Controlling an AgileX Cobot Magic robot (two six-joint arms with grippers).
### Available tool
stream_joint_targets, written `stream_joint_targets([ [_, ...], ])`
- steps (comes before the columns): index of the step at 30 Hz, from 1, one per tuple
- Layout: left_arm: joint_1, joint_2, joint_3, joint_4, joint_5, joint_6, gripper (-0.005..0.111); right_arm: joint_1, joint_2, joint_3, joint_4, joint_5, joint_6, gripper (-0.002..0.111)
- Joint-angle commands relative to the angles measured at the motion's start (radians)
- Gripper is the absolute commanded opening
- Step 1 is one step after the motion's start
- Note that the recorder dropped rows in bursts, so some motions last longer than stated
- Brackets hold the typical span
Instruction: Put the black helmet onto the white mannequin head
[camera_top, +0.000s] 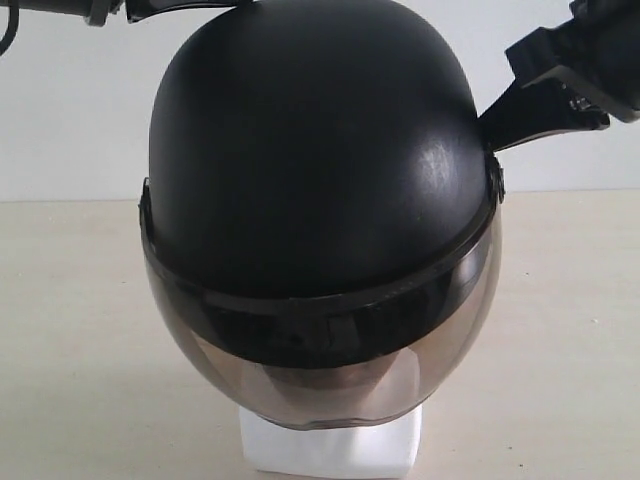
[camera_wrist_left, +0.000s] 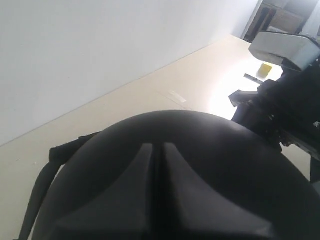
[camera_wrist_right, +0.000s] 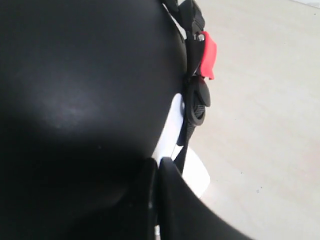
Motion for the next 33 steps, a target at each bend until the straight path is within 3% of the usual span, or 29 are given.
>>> stream_joint_targets([
  [1,-0.026,0.045,-0.011,0.059,0.060,-0.003,0.004,0.004,0.000,0.022,0.047,0.033,-0.010,0.000],
  [11,-0.071,0.096,-0.049,0.068,0.060,-0.003,0.004,0.002,-0.002,0.068,0.063,-0.015,-0.041,0.000],
  [22,-0.071,-0.001,-0.062,0.138,0.006,-0.028,0.004,0.002,-0.004,0.013,0.002,-0.042,-0.018,0.000],
  [27,-0.066,-0.123,-0.062,0.302,-0.045,-0.115,0.004,0.002,-0.061,-0.031,-0.081,-0.098,0.020,0.000],
  [33,-0.010,-0.323,-0.059,0.701,-0.029,-0.329,0.004,0.002,-0.231,-0.006,-0.210,-0.156,0.080,0.000],
])
